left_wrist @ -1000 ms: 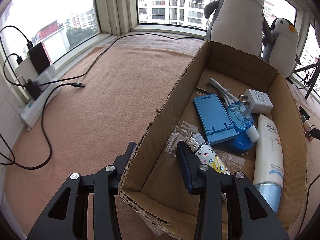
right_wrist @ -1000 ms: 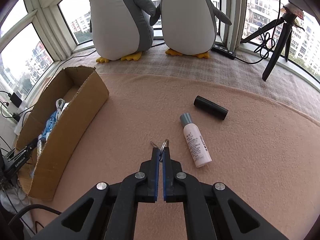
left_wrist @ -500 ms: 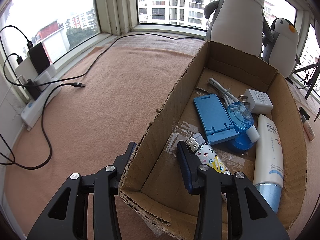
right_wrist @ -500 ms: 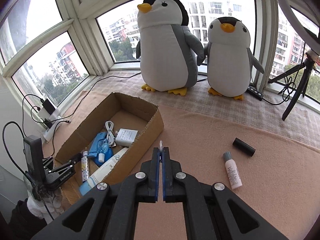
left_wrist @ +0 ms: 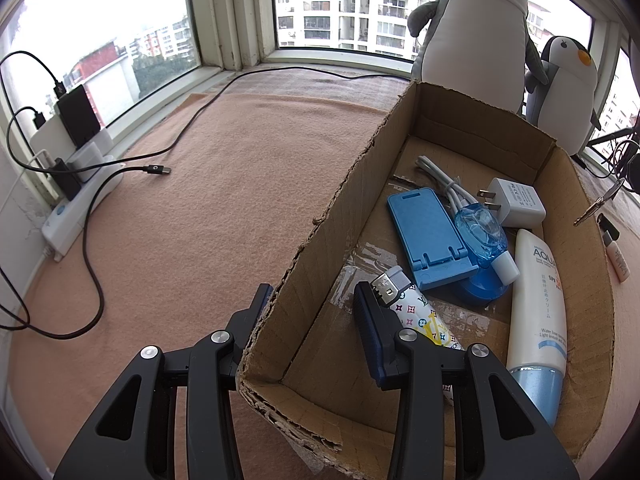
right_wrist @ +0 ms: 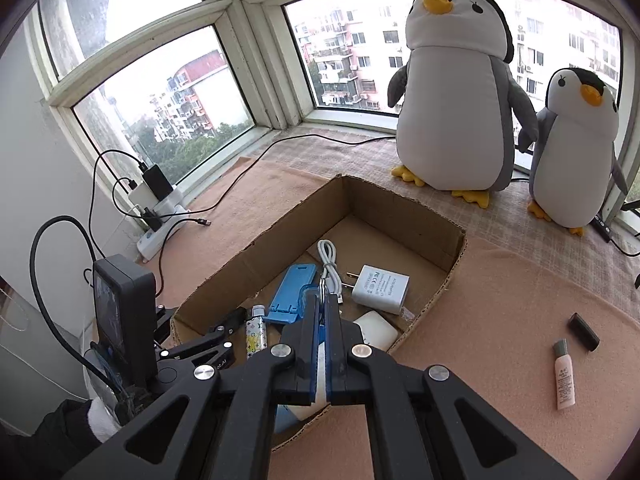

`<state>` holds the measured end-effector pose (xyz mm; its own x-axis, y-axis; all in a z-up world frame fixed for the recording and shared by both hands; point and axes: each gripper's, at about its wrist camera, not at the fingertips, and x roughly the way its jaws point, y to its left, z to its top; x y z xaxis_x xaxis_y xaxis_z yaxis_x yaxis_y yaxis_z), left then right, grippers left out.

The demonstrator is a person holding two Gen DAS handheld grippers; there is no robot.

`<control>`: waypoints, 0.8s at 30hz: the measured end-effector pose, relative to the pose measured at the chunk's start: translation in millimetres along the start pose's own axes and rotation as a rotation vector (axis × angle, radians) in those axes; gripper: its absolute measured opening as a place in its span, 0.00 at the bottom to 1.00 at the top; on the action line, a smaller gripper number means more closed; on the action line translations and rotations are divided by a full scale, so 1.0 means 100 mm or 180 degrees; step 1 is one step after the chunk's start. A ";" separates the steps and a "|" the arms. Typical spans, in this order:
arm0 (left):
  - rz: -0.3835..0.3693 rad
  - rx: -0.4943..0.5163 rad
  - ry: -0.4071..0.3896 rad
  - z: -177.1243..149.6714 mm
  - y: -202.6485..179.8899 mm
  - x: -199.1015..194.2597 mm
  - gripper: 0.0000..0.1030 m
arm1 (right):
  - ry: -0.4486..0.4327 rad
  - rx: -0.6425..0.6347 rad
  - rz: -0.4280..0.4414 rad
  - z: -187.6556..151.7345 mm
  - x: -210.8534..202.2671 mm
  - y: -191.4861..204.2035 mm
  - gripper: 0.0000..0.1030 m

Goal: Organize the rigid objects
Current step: 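Carry the keyring into the box and open the right gripper, then move the right gripper back to the pink lotion bottle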

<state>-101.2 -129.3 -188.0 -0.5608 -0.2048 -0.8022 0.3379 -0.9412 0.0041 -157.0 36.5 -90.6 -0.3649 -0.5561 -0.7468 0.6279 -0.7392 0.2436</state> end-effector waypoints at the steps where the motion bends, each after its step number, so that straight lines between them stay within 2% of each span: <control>1: 0.0000 0.0000 0.0000 0.00 0.00 0.00 0.38 | 0.0019 -0.0014 0.0028 -0.01 0.02 0.03 0.02; 7: 0.0000 0.0000 0.0000 0.00 0.00 0.00 0.38 | 0.0096 -0.0087 0.0056 -0.04 0.11 0.14 0.04; 9: 0.0001 0.0001 0.0000 0.00 0.00 0.00 0.38 | 0.0104 -0.0090 0.0062 -0.04 0.11 0.13 0.23; 10: 0.0000 0.0000 0.0001 0.00 0.00 0.00 0.38 | 0.0081 -0.0092 0.0031 -0.04 0.09 0.13 0.48; 11: 0.0000 0.0001 0.0000 0.00 0.00 0.00 0.38 | 0.0032 -0.0094 0.0004 -0.04 0.07 0.13 0.62; 13: -0.0001 -0.0002 0.0000 0.00 0.00 0.00 0.38 | -0.0033 -0.0092 -0.0025 -0.04 0.03 0.12 0.63; 24: -0.0001 0.0001 0.0000 0.00 0.00 0.00 0.38 | 0.0007 -0.0018 -0.0137 -0.07 0.00 -0.05 0.70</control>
<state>-101.1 -129.4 -188.0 -0.5608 -0.2046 -0.8023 0.3375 -0.9413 0.0042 -154.9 43.0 -96.0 -0.3902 -0.5229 -0.7579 0.6155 -0.7603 0.2077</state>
